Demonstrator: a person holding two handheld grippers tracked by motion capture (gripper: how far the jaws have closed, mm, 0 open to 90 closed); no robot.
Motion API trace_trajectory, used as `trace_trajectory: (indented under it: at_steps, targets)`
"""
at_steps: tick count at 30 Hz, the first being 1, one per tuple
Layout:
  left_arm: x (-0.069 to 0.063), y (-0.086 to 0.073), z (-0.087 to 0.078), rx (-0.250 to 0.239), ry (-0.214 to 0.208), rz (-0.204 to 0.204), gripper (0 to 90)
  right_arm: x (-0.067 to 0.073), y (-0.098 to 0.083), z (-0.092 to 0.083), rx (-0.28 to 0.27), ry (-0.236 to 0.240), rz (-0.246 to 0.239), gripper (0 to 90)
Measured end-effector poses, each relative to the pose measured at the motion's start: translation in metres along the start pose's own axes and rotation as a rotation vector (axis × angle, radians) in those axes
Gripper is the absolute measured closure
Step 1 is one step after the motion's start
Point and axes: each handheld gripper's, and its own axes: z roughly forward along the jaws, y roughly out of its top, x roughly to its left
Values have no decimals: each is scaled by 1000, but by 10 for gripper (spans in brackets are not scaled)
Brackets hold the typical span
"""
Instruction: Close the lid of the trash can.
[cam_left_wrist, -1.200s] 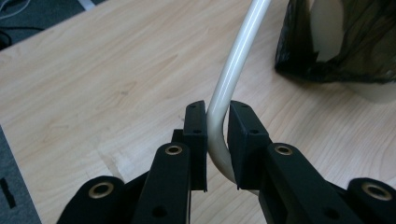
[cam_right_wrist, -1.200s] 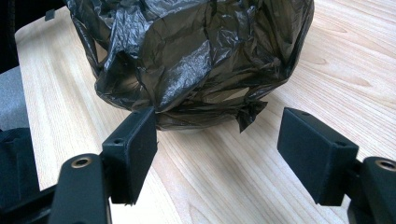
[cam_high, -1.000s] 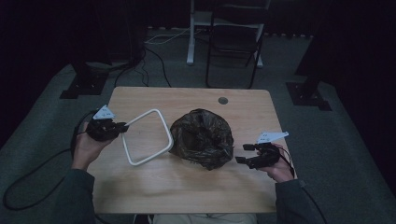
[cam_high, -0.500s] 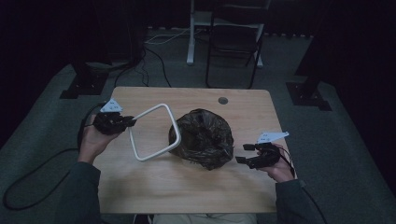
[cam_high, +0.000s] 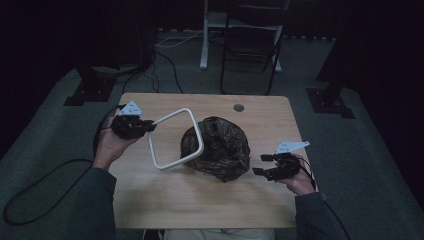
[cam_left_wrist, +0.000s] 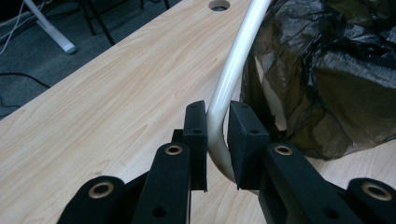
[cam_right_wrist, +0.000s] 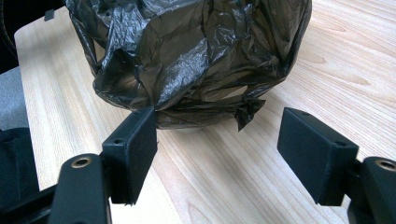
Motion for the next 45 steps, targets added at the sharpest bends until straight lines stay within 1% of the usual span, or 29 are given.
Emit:
trace_trajectory:
  at_steps: [6, 11, 15, 20, 23, 27, 30, 34, 40, 45]
  targets:
    - [-4, 10, 7, -1, -14, 13, 784, 0, 0, -1, -2, -1, 1, 279]
    - [-8, 19, 13, 1, -28, 38, 783, 0, 0, -1, -2, 2, 1, 279]
    - [-10, 26, 18, -11, -40, 41, 783, 0, -1, 0, 0, 2, 4, 280]
    - [-14, 35, 26, -9, -55, 57, 783, 0, -1, 0, 1, 3, 6, 279]
    - [-15, 40, 30, -13, -61, 55, 783, -1, -1, 0, 1, 3, 7, 279]
    - [-18, 48, 37, -4, -69, 72, 783, -1, -1, 0, -2, 3, 6, 280]
    - [-20, 52, 44, -2, -78, 73, 783, -1, -1, -1, -3, 3, 5, 279]
    - [-23, 58, 53, 9, -86, 85, 783, -1, -1, -1, -5, 3, 7, 280]
    - [-25, 65, 63, 6, -103, 78, 784, -1, -2, -1, -6, 1, 7, 279]
    - [-27, 70, 72, 13, -112, 76, 783, -1, -2, -2, -5, 2, 8, 280]
